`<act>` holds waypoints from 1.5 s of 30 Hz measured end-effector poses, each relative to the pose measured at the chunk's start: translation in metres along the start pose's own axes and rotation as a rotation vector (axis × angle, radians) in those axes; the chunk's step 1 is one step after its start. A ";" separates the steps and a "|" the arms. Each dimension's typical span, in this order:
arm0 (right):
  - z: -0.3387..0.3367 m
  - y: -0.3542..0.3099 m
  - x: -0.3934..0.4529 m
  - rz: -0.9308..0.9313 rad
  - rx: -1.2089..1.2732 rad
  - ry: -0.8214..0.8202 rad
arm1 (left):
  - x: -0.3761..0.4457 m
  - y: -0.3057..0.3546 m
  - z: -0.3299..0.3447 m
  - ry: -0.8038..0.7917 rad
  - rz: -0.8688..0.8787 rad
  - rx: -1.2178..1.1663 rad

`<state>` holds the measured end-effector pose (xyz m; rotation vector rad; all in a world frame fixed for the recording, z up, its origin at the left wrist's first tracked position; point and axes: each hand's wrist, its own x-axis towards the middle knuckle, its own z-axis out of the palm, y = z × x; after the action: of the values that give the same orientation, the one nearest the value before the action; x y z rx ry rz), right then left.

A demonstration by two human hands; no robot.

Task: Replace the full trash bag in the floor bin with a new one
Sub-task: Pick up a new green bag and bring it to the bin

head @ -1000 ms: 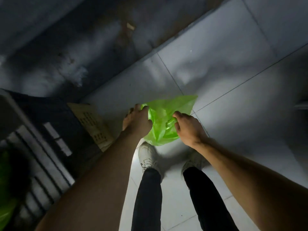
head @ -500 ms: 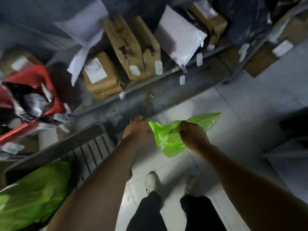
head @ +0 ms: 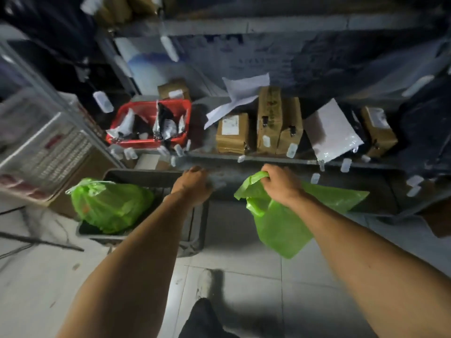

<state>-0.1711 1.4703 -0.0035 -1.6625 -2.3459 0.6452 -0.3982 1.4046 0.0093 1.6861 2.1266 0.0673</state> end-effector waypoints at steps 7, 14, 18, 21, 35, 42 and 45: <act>-0.003 -0.059 -0.009 -0.298 -0.026 -0.083 | -0.088 -0.023 -0.018 0.171 -0.212 0.026; 0.025 -0.153 -0.044 -0.551 -0.057 -0.171 | -0.199 -0.080 -0.027 0.271 -0.483 0.012; 0.052 -0.211 -0.083 -0.676 -0.061 -0.255 | -0.284 -0.124 -0.011 0.323 -0.614 -0.041; 0.070 -0.247 -0.121 -0.770 -0.099 -0.299 | -0.351 -0.144 0.007 0.336 -0.733 -0.070; 0.166 -0.372 -0.341 -1.239 -0.119 -0.463 | -0.624 -0.192 0.097 0.437 -1.171 -0.204; 0.230 -0.436 -0.432 -1.478 -0.165 -0.562 | -0.727 -0.225 0.135 0.429 -1.387 -0.275; 0.261 -0.469 -0.462 -1.551 -0.175 -0.630 | -0.755 -0.244 0.145 0.453 -1.464 -0.308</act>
<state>-0.5109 0.8495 0.0198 0.7264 -3.1086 0.5640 -0.4404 0.5991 0.0285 -0.3218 2.9177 0.3196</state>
